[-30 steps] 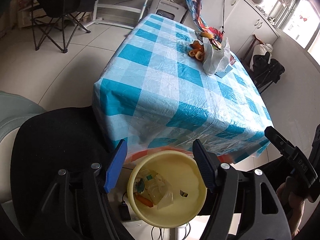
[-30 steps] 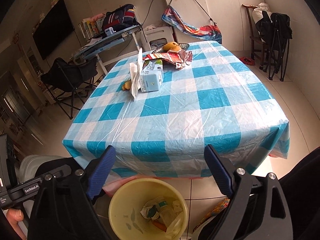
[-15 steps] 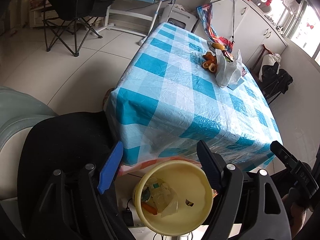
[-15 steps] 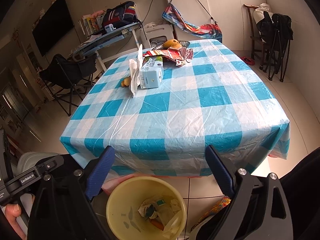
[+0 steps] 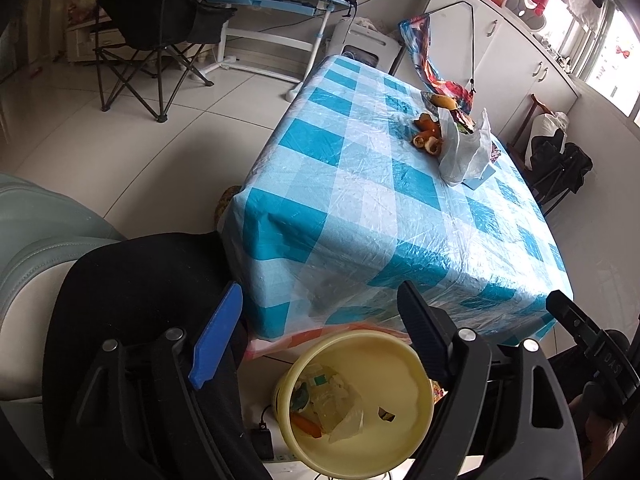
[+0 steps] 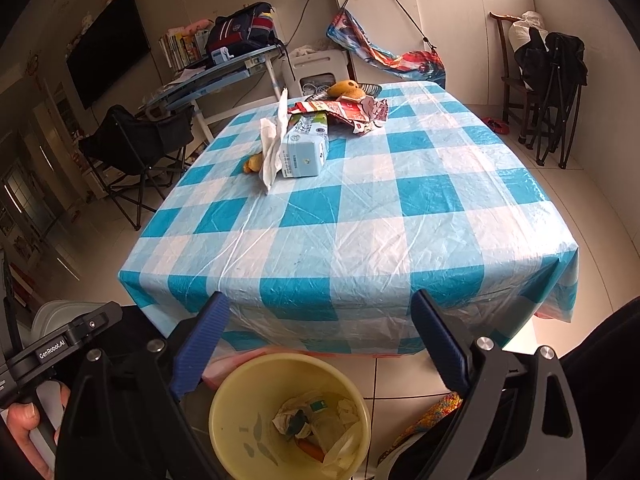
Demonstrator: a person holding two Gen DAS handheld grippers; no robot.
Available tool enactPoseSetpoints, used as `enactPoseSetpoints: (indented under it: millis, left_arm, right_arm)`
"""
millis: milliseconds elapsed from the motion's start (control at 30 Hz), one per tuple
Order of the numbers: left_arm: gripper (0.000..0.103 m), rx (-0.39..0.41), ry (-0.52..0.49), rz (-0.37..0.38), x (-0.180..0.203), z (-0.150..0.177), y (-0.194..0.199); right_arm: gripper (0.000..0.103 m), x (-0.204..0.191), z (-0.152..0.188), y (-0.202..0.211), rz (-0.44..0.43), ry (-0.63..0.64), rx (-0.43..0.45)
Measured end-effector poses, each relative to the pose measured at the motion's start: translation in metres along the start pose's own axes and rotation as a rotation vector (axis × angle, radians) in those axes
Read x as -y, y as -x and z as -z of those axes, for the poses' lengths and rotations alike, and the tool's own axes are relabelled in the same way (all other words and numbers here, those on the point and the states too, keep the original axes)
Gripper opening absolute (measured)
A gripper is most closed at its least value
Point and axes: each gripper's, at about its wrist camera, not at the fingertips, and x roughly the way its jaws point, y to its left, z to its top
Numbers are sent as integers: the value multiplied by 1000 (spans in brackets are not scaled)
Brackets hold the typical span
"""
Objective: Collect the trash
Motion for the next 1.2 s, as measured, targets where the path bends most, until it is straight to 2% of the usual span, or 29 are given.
enactPoseSetpoints:
  millis: [1200]
  left_arm:
    - [79, 0, 0, -2, -1, 0, -1]
  right_arm:
    - [89, -5, 1, -3, 11, 34, -5]
